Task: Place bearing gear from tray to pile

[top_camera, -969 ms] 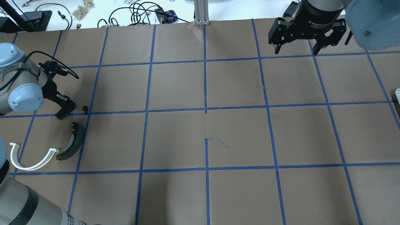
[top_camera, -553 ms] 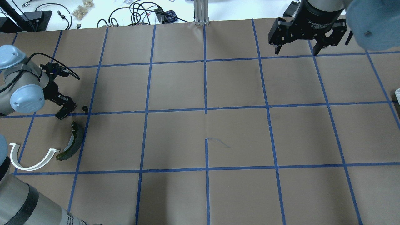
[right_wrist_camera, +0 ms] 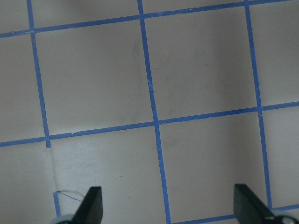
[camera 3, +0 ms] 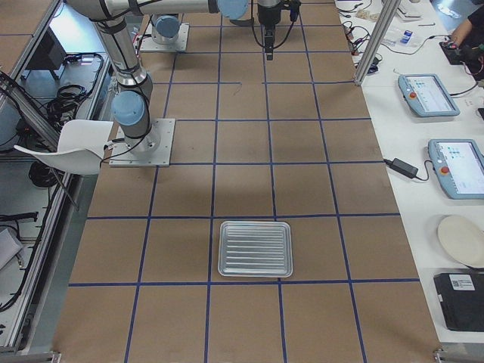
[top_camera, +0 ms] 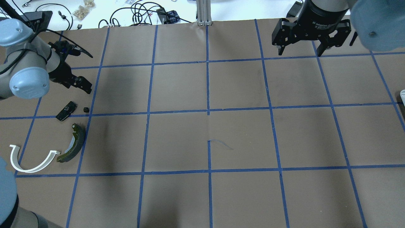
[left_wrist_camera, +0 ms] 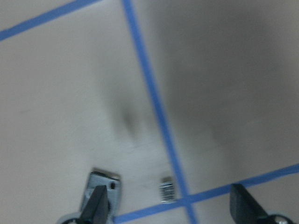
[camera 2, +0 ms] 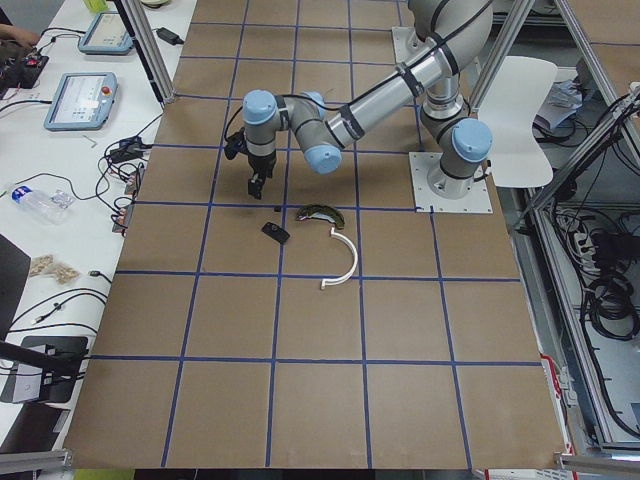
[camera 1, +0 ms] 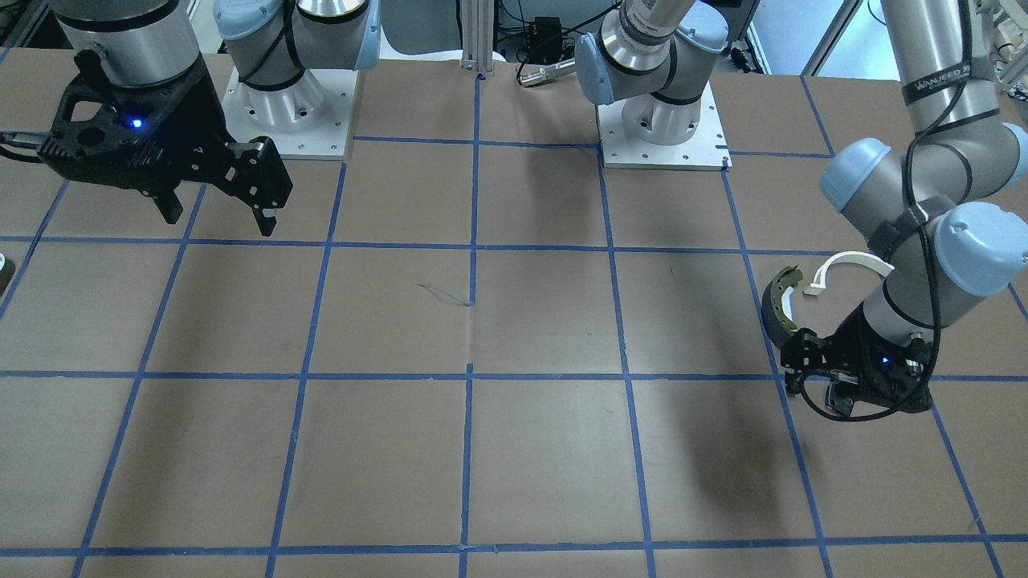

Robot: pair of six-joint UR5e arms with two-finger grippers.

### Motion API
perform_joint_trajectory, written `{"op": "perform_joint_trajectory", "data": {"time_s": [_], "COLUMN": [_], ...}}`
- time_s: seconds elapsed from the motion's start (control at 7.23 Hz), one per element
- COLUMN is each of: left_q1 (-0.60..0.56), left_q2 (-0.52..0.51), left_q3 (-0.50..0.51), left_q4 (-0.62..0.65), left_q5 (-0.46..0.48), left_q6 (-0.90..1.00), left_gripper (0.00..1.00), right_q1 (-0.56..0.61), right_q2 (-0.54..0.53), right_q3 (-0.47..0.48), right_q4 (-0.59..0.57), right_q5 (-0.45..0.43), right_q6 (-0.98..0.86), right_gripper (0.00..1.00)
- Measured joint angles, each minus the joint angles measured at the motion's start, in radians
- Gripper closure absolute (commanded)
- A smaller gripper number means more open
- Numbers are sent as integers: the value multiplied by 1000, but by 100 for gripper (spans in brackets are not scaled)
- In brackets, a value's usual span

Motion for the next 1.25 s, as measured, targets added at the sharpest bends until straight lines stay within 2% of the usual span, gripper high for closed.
{"op": "perform_joint_trajectory", "data": {"time_s": [0.42, 0.69, 0.83, 1.25], "left_q1": [-266, -356, -354, -344], "left_q2": [116, 174, 195, 234], "left_q3": [275, 382, 382, 359], "left_q4": [-402, -614, -649, -624], "left_q5": [11, 39, 46, 44], "left_q6": [-431, -555, -555, -496], "left_gripper": [0, 0, 0, 0], "right_q1": [0, 0, 0, 0], "right_q2": [0, 0, 0, 0], "right_q3": [-2, -2, -2, -2], "right_q4": [0, 1, 1, -2], "right_q5": [-1, -1, -1, -2], "right_q6": [0, 0, -1, 0], "right_gripper": [0, 0, 0, 0]}}
